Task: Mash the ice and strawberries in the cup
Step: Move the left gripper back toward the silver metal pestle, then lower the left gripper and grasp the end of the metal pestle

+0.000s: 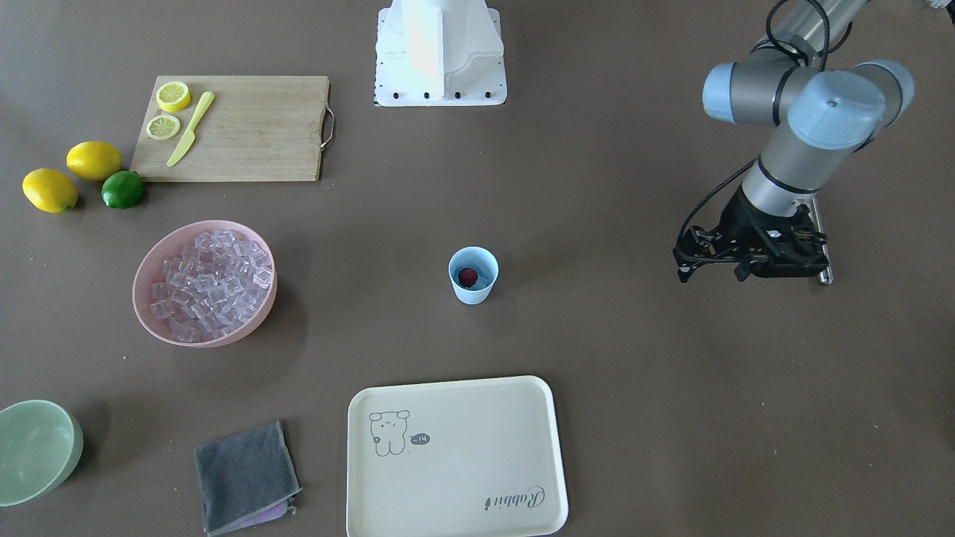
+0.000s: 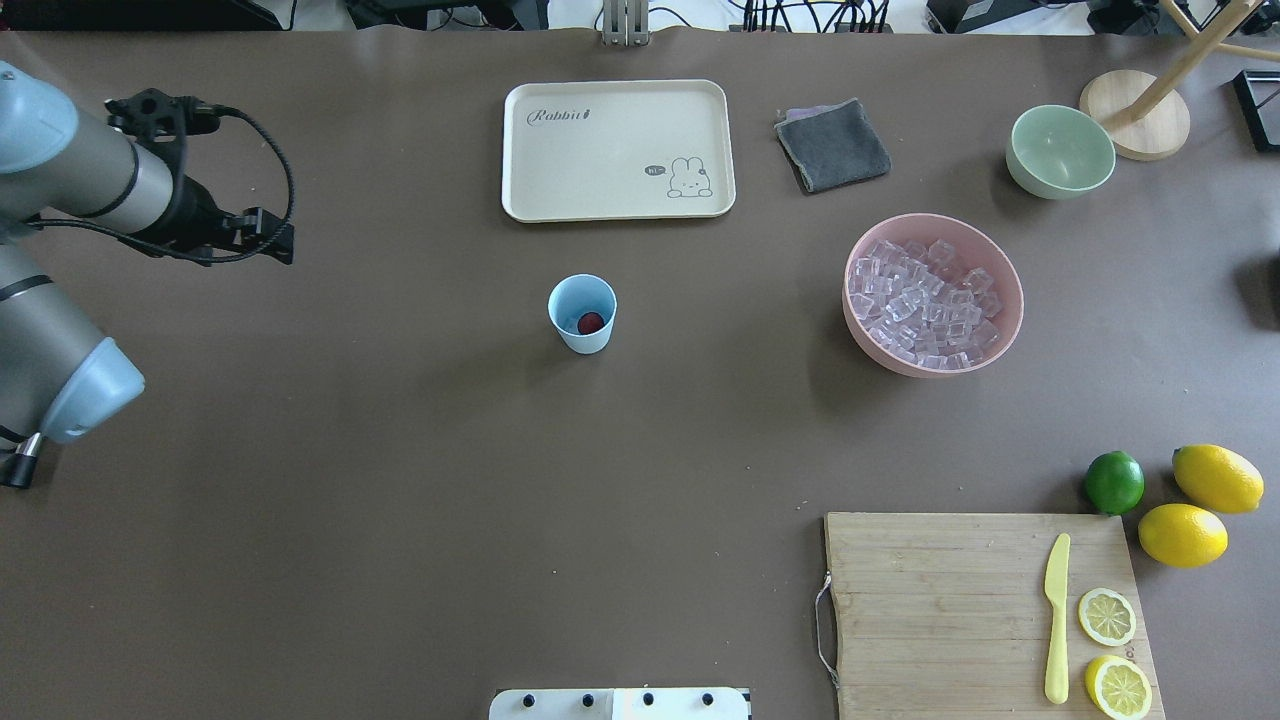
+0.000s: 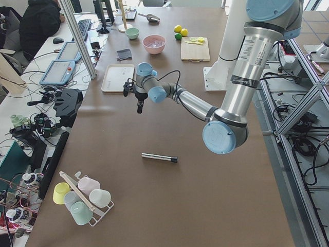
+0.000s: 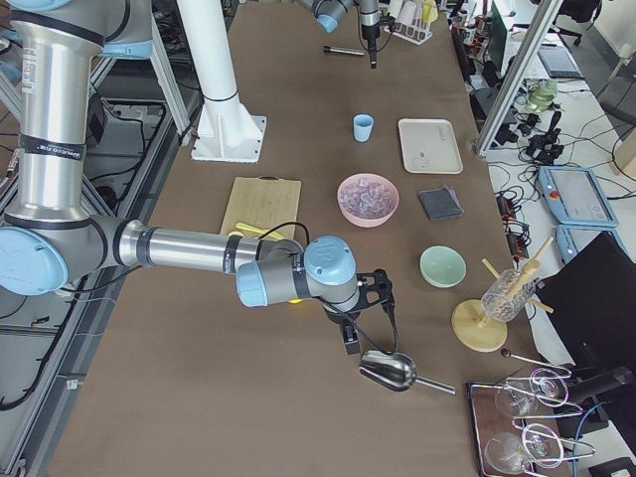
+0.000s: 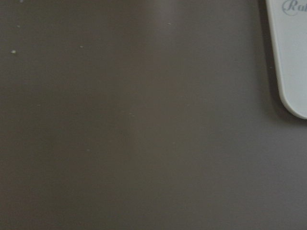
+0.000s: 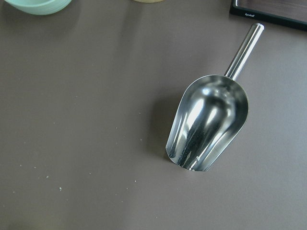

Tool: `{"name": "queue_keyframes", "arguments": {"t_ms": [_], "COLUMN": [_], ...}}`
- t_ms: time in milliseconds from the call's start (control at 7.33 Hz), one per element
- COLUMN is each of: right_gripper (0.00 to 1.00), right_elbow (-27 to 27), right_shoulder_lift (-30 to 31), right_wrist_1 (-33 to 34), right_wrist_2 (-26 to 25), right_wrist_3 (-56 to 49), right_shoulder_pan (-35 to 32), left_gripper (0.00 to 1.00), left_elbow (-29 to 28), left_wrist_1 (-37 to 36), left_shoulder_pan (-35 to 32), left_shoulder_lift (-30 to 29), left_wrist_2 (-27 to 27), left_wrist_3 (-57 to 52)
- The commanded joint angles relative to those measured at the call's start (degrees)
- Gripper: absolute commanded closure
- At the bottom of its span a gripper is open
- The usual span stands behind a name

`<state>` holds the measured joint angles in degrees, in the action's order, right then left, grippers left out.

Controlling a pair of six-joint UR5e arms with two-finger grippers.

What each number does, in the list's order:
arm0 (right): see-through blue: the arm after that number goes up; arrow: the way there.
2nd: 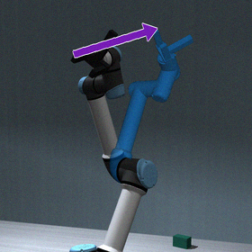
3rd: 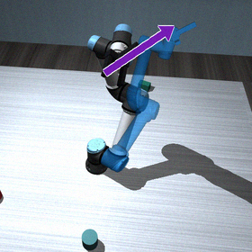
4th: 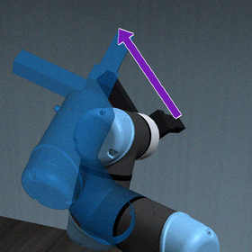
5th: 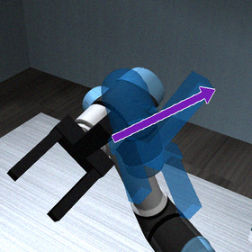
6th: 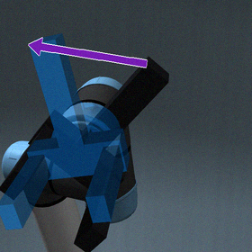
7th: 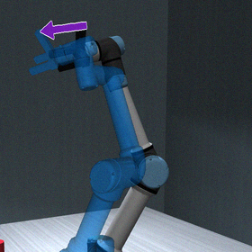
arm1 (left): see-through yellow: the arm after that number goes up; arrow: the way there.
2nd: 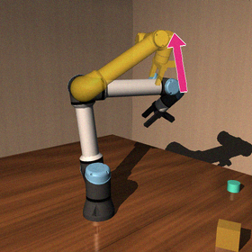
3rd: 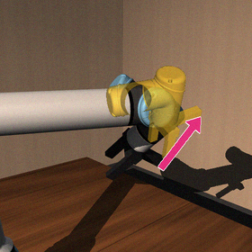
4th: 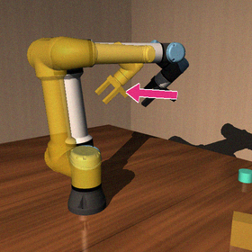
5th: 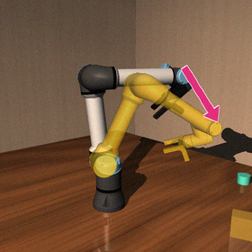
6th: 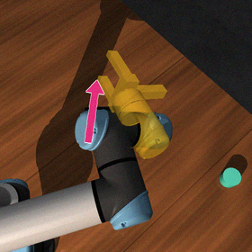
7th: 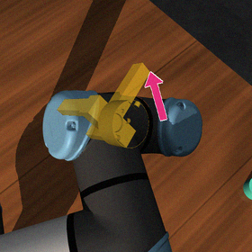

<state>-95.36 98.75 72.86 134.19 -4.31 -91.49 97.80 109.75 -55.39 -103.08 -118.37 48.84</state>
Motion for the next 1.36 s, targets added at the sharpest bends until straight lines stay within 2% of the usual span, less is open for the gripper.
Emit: {"name": "queue_keyframes", "arguments": {"t_ms": [0, 136, 273, 409, 682, 1092, 1228], "right_gripper": [0.01, 0.01, 0.01, 0.01, 0.01, 0.01, 0.01], "right_elbow": [0.00, 0.00, 0.00, 0.09, 0.00, 0.09, 0.00], "right_shoulder_lift": [-0.31, -0.40, -0.40, -0.66, -0.75, -0.66, -0.40], "right_wrist_1": [0.00, 0.00, 0.00, 0.09, 0.09, -0.09, -0.09], "right_wrist_2": [0.02, 0.02, 0.02, -0.42, -0.33, -0.51, -0.42], "right_wrist_3": [0.00, 0.09, 0.09, 0.09, 0.09, 0.09, 0.09], "right_shoulder_pan": [0.00, 0.00, 0.00, 0.35, 0.44, 0.44, 0.44], "left_gripper": [0.03, 0.03, 0.03, 0.03, 0.03, 0.12, 0.12], "left_elbow": [-1.02, -4.78, -13.43, -18.21, -18.26, -18.00, -17.30], "left_wrist_1": [4.29, 11.29, 23.37, 28.97, 29.11, 29.99, 29.91], "left_shoulder_pan": [-6.03, -6.74, -6.75, -6.66, -6.66, -5.96, -5.78], "left_shoulder_lift": [9.70, 12.61, 13.08, 12.04, 12.20, 13.08, 13.34], "left_wrist_2": [-1.34, -1.86, -2.39, -4.05, -4.06, -5.55, -6.08], "left_wrist_3": [-12.34, -12.72, -13.76, -12.99, -12.90, -12.81, -12.89]}}
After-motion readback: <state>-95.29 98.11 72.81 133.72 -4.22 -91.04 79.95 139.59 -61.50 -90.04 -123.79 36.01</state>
